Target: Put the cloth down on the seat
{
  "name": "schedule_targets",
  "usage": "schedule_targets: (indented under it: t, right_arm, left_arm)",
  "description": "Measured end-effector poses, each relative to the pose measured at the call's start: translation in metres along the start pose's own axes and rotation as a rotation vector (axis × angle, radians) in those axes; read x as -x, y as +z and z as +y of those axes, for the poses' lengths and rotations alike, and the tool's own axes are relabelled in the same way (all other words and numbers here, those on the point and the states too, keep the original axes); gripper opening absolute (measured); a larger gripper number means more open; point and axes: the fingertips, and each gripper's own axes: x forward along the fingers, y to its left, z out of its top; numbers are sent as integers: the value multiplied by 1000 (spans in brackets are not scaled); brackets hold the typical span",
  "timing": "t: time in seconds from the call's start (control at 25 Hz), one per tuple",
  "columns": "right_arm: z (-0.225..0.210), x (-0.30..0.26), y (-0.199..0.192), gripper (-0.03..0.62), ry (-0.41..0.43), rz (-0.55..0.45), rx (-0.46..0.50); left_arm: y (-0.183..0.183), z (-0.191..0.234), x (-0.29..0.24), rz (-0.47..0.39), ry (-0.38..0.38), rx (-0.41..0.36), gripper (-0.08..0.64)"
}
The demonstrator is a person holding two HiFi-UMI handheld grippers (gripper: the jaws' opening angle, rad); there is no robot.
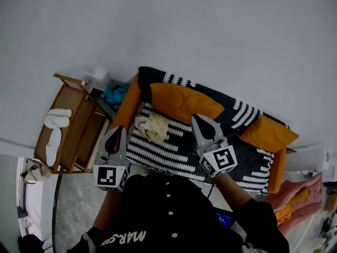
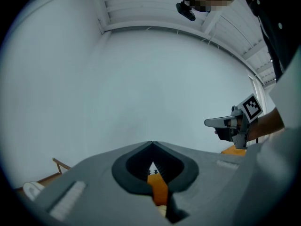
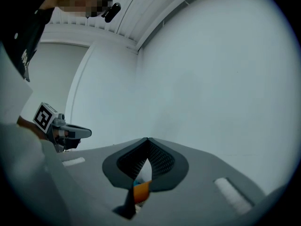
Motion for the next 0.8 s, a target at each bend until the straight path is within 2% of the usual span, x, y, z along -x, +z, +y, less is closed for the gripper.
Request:
schedule_targets:
  t: [0.48,0.8]
  right_arm:
    - [-43,33,19,28,-163,-79,-5]
    - [-45,41,17,28,-198,-82,-7]
  left_arm:
    - [15,15,9,-26,37,-37,0]
    - [15,18,17,-21,47,-60,0]
